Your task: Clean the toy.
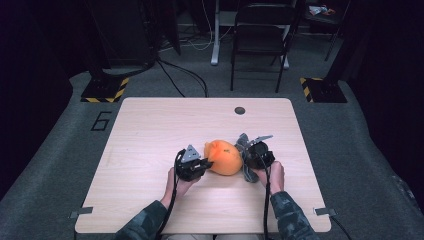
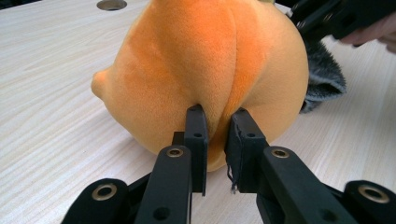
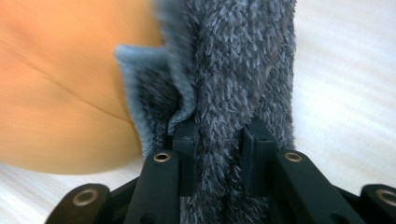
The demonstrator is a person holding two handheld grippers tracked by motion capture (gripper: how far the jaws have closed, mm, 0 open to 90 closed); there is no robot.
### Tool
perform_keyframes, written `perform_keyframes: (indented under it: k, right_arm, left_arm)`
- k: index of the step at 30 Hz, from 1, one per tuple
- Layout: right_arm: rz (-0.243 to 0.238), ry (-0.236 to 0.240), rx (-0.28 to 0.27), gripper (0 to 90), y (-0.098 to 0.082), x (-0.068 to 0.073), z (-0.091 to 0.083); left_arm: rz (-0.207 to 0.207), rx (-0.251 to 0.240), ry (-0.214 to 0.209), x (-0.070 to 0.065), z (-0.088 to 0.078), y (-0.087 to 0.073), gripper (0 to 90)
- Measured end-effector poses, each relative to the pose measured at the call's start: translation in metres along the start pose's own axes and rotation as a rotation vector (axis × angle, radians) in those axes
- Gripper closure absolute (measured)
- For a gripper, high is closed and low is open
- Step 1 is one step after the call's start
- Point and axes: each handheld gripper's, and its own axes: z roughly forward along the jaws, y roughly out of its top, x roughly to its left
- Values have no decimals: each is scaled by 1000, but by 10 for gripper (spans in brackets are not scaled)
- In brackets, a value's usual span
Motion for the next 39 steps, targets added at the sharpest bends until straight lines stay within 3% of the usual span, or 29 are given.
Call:
perform_keyframes:
  k: [3, 8, 13, 17, 23, 26, 30, 33, 37, 38, 39]
  right_arm:
    - [12, 6, 58, 711, -5, -2, 13]
    - [14, 6, 48, 717, -1, -6, 5]
    - [21, 8, -68, 725, 8, -8, -27]
    - [9, 47, -180, 728, 20, -2, -56]
    - [-43, 150, -284, 727, 32, 29, -82]
    - [-85, 184, -294, 725, 34, 45, -81]
    - [-124, 176, -264, 721, 34, 56, -69]
    - [-133, 124, -239, 714, 30, 54, -58]
    - [-126, 91, -224, 714, 26, 47, -51]
    - [-104, 100, -221, 714, 26, 46, -51]
    - [-115, 92, -215, 713, 26, 44, -50]
  left_arm:
    - [-4, -7, -1, 1, 0, -1, 790]
    - [-6, -7, 0, 1, -1, -1, 788]
    - [7, 0, -4, 0, -1, 0, 787]
    - [17, -8, 4, -1, 0, 0, 786]
    - [23, -11, 4, -3, 0, 1, 781]
    - [24, -12, -1, -4, 0, 1, 779]
    - [32, -10, 1, -5, 0, 1, 777]
    - [29, -3, -6, -5, 1, 1, 775]
    - [33, 3, -12, -5, 1, 1, 774]
    - [38, 2, -10, -5, 1, 1, 774]
    - [38, 1, -8, -5, 1, 1, 774]
